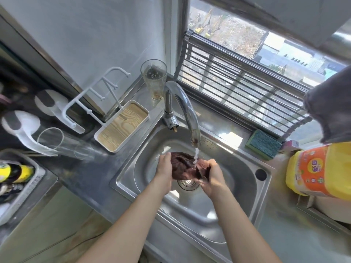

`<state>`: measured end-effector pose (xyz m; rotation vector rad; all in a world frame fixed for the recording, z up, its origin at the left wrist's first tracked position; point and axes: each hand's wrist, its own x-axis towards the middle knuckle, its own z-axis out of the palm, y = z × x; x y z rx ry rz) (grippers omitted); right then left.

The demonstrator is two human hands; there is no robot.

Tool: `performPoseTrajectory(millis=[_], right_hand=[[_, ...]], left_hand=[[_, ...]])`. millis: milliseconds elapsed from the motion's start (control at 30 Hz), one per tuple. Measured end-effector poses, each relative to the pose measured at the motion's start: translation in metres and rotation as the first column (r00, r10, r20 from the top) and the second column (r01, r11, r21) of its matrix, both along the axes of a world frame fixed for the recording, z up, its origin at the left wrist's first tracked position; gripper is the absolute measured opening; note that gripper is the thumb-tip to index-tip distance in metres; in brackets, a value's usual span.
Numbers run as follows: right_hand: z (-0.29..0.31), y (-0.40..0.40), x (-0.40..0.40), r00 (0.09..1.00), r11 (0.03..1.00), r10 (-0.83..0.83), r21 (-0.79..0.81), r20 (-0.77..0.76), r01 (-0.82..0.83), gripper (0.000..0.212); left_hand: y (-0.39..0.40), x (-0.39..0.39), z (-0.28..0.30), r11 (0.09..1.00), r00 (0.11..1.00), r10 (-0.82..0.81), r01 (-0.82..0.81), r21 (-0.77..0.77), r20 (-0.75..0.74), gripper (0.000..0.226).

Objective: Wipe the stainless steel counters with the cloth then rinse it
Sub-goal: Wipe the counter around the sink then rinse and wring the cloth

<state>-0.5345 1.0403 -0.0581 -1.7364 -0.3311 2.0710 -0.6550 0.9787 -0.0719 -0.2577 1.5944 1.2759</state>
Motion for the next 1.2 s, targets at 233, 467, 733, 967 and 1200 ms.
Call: performPoseTrajectory(millis=[233, 467, 733, 967, 1200], right_hand=[[-0.006, -0.042, -0.032, 0.817, 0.795, 0.306, 0.341, 0.489, -0.502, 0.024], [-0.015, -0.004, -0.034, 0.792, 0.9, 0.278, 0.141, 0.543, -0.412, 0.03], [-0.001, 0.015, -0.003, 0.981, 0.993, 0.09, 0.06, 0.173, -0.102, 0.028], [0.014, 0.0, 0.011, 0.594, 0.491, 0.775, 0.386, 0.216, -0.781, 0.033], [0.001, -0.022, 0.021, 0.708, 0.501, 0.632, 0.532, 0.314, -0.683, 0.063]], left_hand=[[0.007, 0.033, 0.015, 0.974, 0.973, -0.228, 0.227, -0.024, -0.029, 0.044], [0.006, 0.038, 0.016, 0.918, 0.888, -0.397, 0.384, -0.102, -0.232, 0.037], [-0.012, 0.019, -0.002, 0.969, 0.96, -0.246, 0.24, -0.064, -0.136, 0.018], [-0.017, 0.002, -0.013, 0.982, 0.842, -0.14, 0.186, -0.037, 0.521, 0.075], [0.001, 0.007, -0.02, 0.98, 0.878, 0.148, -0.193, 0.052, 0.456, 0.029]])
